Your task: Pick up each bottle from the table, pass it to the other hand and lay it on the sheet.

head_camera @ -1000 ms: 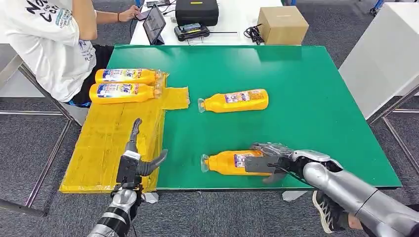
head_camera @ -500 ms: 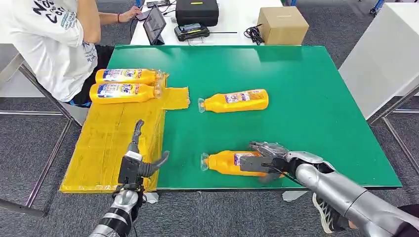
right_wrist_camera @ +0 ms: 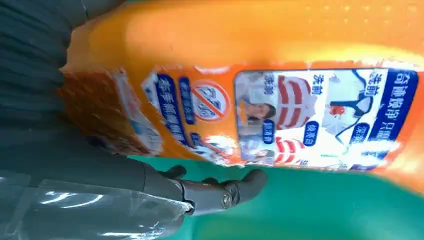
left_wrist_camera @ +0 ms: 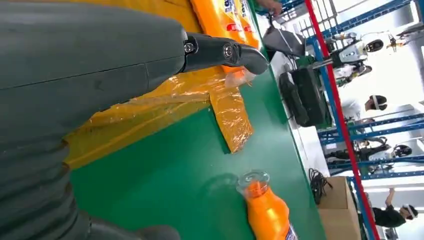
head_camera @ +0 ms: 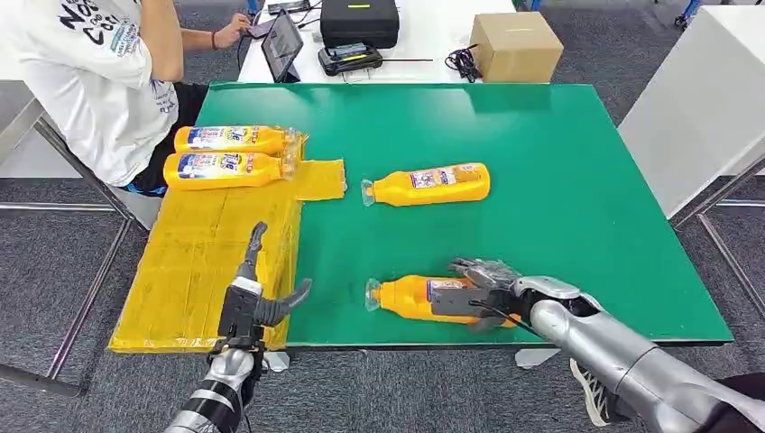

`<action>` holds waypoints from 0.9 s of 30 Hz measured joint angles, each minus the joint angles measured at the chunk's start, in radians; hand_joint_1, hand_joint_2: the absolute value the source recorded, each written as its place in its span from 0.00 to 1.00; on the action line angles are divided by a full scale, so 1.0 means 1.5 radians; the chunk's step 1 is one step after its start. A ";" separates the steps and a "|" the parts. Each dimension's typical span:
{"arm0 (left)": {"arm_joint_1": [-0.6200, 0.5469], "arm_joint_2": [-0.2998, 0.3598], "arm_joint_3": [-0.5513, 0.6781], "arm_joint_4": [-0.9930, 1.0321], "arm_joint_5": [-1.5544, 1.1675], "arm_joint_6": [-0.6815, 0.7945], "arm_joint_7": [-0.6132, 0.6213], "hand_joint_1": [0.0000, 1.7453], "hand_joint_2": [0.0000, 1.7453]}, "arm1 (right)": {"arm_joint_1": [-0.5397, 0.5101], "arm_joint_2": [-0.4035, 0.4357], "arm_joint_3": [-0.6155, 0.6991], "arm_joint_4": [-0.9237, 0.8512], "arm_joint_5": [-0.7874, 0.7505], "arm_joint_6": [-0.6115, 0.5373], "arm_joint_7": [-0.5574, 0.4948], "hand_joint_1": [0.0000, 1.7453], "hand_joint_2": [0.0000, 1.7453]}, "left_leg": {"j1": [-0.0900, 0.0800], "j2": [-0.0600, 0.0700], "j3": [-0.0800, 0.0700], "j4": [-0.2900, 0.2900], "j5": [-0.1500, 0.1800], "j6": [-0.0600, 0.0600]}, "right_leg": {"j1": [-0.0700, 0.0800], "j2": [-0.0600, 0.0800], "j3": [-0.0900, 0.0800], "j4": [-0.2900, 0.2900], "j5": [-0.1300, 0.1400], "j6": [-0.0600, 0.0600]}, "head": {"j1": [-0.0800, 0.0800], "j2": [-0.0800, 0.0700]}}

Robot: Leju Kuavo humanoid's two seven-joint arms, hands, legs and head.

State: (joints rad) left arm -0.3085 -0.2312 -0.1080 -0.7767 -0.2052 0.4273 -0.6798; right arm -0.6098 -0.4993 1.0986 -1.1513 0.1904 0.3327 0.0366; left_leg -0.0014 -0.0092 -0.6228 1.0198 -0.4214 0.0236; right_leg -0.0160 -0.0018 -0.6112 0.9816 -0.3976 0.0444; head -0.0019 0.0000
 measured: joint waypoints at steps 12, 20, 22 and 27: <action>-0.004 -0.002 0.000 0.007 0.000 0.001 0.000 0.00 1.00 | 0.000 0.007 -0.007 0.003 -0.011 0.011 -0.010 1.00 1.00 | 0.000 0.000 0.001 0.000 0.000 0.000 | 0.000 0.000 0.001 0.000 0.000 0.000 | 0.000 0.000; -0.002 -0.002 0.002 0.007 0.005 0.008 0.000 0.00 1.00 | 0.049 0.027 -0.050 0.000 0.009 -0.101 -0.043 1.00 1.00 | 0.001 0.001 0.001 0.000 0.000 0.000 | 0.001 0.000 0.002 0.000 0.000 0.000 | 0.001 0.000; 0.005 -0.001 0.004 0.001 0.005 0.009 0.000 0.00 1.00 | 0.092 0.045 -0.088 -0.015 0.049 -0.172 -0.063 1.00 1.00 | 0.002 0.000 0.001 0.000 -0.001 0.000 | 0.001 0.000 0.002 0.000 0.000 0.000 | 0.001 0.000; 0.044 -0.001 0.029 -0.045 0.000 -0.018 0.002 0.00 1.00 | 0.270 0.169 -0.245 -0.132 0.212 -0.365 -0.147 1.00 1.00 | 0.003 -0.001 -0.001 0.000 -0.001 -0.001 | 0.003 0.000 -0.001 0.000 -0.001 -0.001 | 0.000 0.000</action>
State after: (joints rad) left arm -0.2417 -0.2323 -0.0652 -0.8435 -0.2056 0.4005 -0.6771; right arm -0.2053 -0.2459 0.7311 -1.3491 0.5083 -0.2150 -0.1832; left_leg 0.0028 -0.0103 -0.6242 1.0191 -0.4225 0.0228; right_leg -0.0110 -0.0021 -0.6121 0.9823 -0.3987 0.0432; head -0.0023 0.0000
